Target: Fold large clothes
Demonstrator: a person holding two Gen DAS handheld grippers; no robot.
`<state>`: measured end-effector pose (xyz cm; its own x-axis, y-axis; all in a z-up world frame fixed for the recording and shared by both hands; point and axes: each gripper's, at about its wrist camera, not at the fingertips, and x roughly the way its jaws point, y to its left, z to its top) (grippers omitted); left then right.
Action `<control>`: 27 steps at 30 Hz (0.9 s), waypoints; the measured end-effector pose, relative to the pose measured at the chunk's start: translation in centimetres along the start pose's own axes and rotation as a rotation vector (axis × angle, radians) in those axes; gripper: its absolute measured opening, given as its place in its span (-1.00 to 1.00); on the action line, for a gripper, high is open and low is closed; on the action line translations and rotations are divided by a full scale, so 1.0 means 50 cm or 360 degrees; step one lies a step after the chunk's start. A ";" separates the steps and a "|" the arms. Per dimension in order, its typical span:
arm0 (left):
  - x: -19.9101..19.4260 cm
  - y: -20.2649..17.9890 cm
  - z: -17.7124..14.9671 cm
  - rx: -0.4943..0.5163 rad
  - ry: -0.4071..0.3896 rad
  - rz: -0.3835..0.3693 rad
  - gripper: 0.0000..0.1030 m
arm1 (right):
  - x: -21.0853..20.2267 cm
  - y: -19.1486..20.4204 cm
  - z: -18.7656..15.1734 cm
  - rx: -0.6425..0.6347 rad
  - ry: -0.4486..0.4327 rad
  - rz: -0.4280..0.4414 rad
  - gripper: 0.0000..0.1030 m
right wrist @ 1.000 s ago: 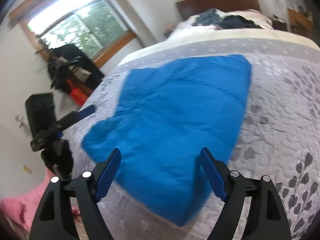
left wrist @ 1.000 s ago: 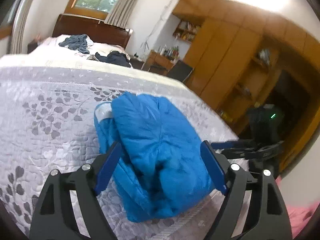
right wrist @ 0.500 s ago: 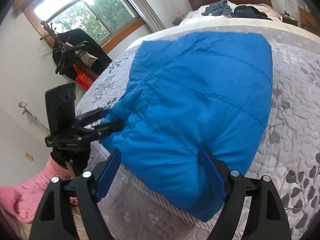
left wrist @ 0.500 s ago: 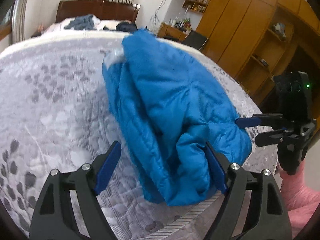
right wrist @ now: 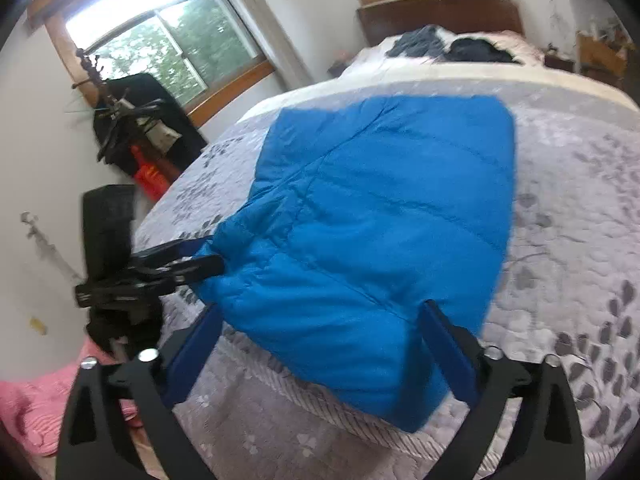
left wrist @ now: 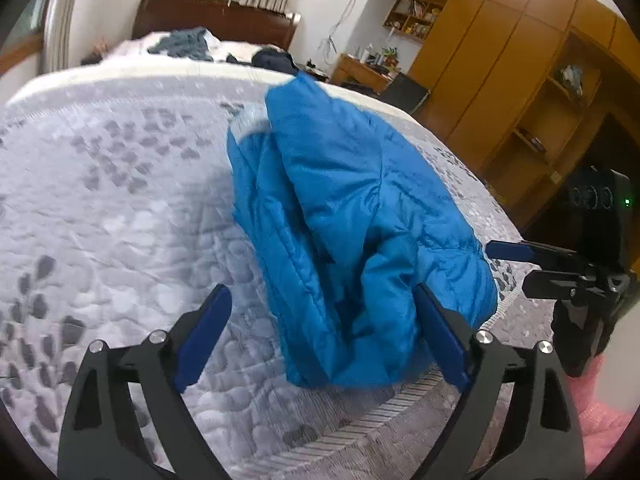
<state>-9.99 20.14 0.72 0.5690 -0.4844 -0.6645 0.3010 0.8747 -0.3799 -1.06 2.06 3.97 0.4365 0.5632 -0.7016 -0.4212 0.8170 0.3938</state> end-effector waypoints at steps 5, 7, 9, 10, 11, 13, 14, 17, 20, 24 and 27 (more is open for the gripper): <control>-0.045 -0.034 0.003 0.0000 -0.0032 0.0091 0.86 | -0.033 0.020 -0.018 -0.0021 -0.0084 -0.0198 0.92; -0.056 -0.047 -0.001 0.0000 -0.0036 0.0127 0.86 | -0.039 0.028 -0.024 -0.0027 -0.0096 -0.0272 0.92; -0.065 -0.058 -0.003 0.0010 -0.0041 0.0157 0.87 | -0.046 0.040 -0.033 -0.0042 -0.0126 -0.0354 0.92; -0.073 -0.067 -0.006 0.0022 -0.0049 0.0172 0.88 | -0.049 0.045 -0.035 -0.0049 -0.0134 -0.0390 0.92; -0.079 -0.073 -0.008 0.0029 -0.0056 0.0185 0.89 | -0.050 0.049 -0.036 -0.0053 -0.0136 -0.0419 0.93; -0.088 -0.083 -0.011 0.0032 -0.0067 0.0205 0.90 | -0.058 0.051 -0.041 -0.0050 -0.0150 -0.0452 0.93; -0.090 -0.085 -0.013 0.0029 -0.0071 0.0209 0.90 | -0.061 0.052 -0.043 -0.0044 -0.0157 -0.0458 0.93; -0.096 -0.091 -0.019 0.0011 -0.0062 0.0238 0.90 | -0.064 0.053 -0.047 -0.0024 -0.0143 -0.0494 0.93; -0.098 -0.092 -0.027 -0.0009 -0.0049 0.0267 0.90 | -0.068 0.053 -0.052 -0.0007 -0.0142 -0.0510 0.93; -0.102 -0.091 -0.036 -0.0020 -0.0045 0.0375 0.92 | -0.071 0.049 -0.058 0.0032 -0.0128 -0.0580 0.93; -0.103 -0.088 -0.045 -0.0029 -0.0041 0.0420 0.93 | -0.077 0.049 -0.063 0.0054 -0.0128 -0.0619 0.93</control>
<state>-15.96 18.76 4.38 0.6453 -0.2385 -0.7257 0.1256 0.9702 -0.2072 -6.28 1.52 5.76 0.6196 0.2179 -0.7541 -0.1865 0.9741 0.1282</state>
